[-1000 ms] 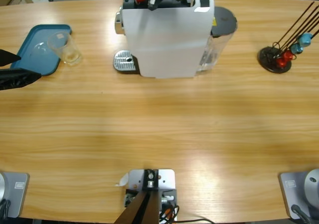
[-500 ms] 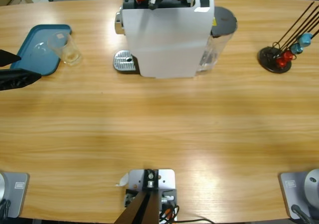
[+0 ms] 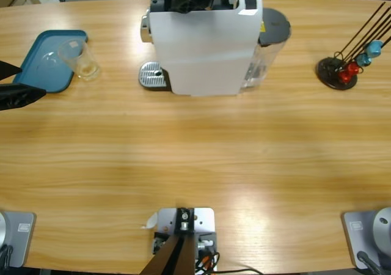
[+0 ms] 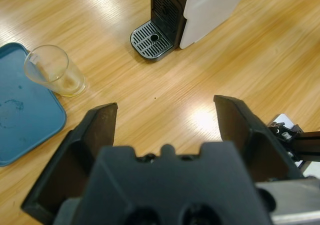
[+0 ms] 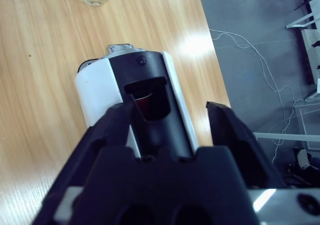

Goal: Pour coffee

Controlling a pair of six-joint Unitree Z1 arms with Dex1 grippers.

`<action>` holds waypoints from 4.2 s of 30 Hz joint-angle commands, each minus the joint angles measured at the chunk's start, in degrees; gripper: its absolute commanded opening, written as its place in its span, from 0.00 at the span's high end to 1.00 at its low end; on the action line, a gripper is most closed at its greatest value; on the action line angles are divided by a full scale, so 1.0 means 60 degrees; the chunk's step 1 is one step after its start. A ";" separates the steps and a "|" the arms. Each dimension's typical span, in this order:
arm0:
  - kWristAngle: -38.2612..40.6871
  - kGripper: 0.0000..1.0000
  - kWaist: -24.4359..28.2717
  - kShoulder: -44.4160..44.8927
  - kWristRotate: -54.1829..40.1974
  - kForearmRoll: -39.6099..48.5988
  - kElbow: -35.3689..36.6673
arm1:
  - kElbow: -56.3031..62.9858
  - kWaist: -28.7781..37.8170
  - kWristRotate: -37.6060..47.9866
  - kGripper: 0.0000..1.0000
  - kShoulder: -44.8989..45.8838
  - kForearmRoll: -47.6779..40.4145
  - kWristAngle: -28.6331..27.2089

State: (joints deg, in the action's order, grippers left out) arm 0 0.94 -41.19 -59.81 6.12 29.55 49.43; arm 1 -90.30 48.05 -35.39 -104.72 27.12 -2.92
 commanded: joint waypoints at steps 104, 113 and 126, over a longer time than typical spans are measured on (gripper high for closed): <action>0.0165 0.19 -0.0284 -0.0740 -0.0157 -0.0639 -0.0373 | -0.0589 0.2617 0.4191 1.00 -0.1596 -0.1025 -0.9354; 0.0165 0.19 -0.0284 -0.0749 -0.0157 -0.0657 -0.0376 | -0.0697 0.2986 0.4270 1.00 -0.1795 -0.0914 -0.9269; 0.0194 0.19 -0.0284 -0.0737 -0.0157 -0.0648 -0.0385 | -0.0741 0.3687 0.5377 1.00 -0.2030 0.0138 -0.9111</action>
State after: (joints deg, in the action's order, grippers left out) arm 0 1.36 -42.31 -62.48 6.12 26.35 49.11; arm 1 -95.05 68.14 -3.13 -111.35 26.55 -60.33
